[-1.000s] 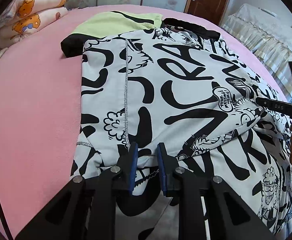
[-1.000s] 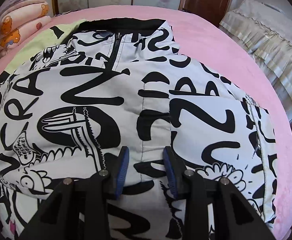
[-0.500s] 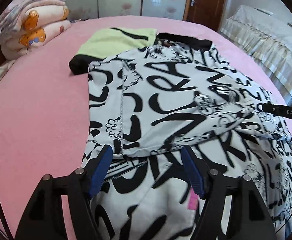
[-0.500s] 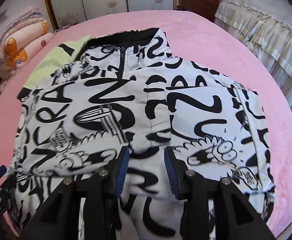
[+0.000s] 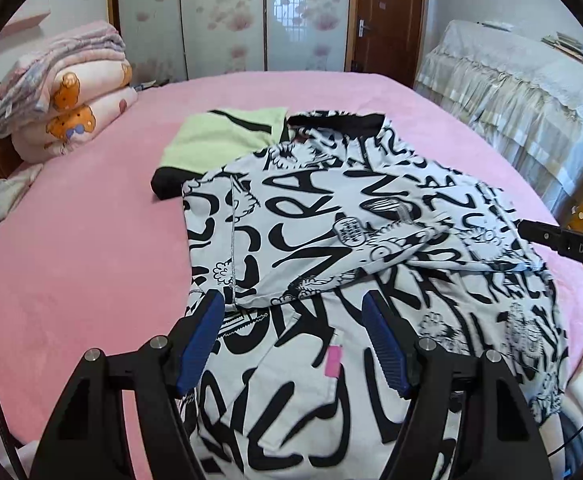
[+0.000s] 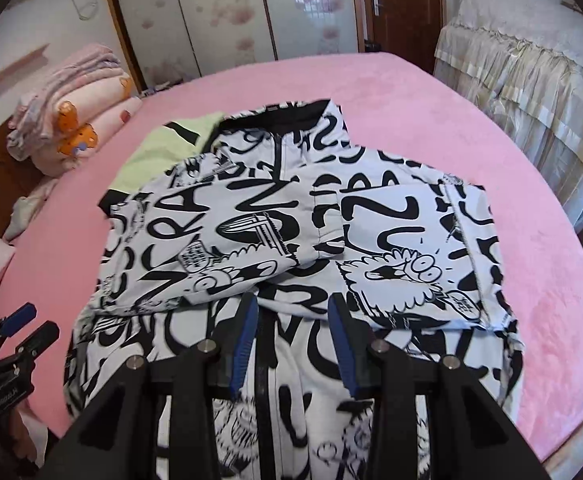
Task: Fold large clothes
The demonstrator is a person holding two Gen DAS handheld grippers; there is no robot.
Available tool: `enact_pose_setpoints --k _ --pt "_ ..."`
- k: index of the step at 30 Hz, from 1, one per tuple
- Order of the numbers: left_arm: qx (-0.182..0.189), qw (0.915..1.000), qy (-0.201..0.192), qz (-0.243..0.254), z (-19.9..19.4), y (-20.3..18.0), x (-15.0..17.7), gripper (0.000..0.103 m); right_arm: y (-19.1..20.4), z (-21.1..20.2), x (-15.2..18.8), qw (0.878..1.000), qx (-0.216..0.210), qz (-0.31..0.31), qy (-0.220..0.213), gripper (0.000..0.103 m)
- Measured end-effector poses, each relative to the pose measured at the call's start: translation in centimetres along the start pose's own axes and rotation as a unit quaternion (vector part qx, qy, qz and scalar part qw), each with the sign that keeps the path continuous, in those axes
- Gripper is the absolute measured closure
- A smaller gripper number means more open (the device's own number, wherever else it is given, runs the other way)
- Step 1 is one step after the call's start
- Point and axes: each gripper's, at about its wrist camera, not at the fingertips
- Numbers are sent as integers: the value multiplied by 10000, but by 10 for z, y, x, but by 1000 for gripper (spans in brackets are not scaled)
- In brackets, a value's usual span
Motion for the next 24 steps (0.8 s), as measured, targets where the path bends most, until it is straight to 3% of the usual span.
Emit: enact_pose_setpoints --k 10,19,24 --pt "-214 9994 -206 172 -66 -16 20 28 -14 -63 31 9990 -286 -98 -327 67" --pt "-277 9989 -212 -302 -94 -1 63 27 -31 -94 66 9982 -255 -315 -435 66" --pt "-199 9984 170 -494 -73 7 95 27 -49 -103 91 9979 -223 -378 -481 48"
Point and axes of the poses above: each gripper's, at about its wrist camera, not at the fingertips, and z roughly the way its jaws point, y to its left, x to its underside, and after that the axes turned 13 degrees about z, right-handed
